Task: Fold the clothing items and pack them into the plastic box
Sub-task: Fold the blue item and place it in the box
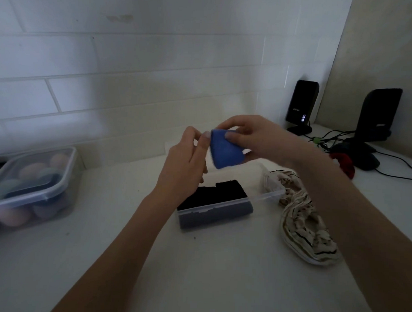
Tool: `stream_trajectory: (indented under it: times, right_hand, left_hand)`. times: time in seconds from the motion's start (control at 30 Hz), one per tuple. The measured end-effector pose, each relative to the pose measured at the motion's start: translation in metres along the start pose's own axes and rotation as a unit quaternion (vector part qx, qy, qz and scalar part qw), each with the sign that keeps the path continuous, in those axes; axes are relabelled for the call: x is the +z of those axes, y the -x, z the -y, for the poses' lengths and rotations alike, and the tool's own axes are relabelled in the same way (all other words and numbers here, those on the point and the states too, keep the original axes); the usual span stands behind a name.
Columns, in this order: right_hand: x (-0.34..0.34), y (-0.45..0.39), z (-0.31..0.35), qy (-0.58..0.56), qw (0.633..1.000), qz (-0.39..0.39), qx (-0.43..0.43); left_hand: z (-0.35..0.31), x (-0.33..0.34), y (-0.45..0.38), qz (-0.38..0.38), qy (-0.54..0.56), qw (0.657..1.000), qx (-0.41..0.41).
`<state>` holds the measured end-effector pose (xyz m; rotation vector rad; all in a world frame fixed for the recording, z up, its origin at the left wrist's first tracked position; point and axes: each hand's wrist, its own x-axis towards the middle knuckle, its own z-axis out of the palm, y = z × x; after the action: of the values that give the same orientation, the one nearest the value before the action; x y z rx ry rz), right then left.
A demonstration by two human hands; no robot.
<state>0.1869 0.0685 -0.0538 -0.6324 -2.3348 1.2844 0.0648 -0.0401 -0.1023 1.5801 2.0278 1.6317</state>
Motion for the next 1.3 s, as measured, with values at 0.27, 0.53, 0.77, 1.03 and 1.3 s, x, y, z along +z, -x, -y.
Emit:
stream_trajectory:
  times: [0.27, 0.53, 0.77, 1.03, 1.3]
  right_hand:
    - [-0.028, 0.011, -0.015, 0.206, 0.963, 0.100, 0.139]
    - [-0.009, 0.010, -0.007, 0.382, 0.904, 0.133, 0.137]
    - [0.013, 0.005, -0.011, 0.478, 0.859, 0.111, 0.149]
    - [0.023, 0.009, -0.006, 0.550, 0.824, 0.052, 0.126]
    - [0.014, 0.020, 0.003, 0.566, 0.810, 0.038, 0.151]
  left_hand:
    - [0.002, 0.002, 0.005, 0.087, -0.199, 0.973, 0.076]
    - [0.006, 0.006, 0.002, 0.144, -0.239, 0.957, 0.083]
    - [0.006, 0.004, 0.000, 0.262, -0.269, 0.922, 0.091]
    - [0.010, 0.005, 0.000, 0.268, -0.267, 0.922, 0.082]
    - [0.009, 0.006, 0.000, 0.279, -0.267, 0.919, 0.079]
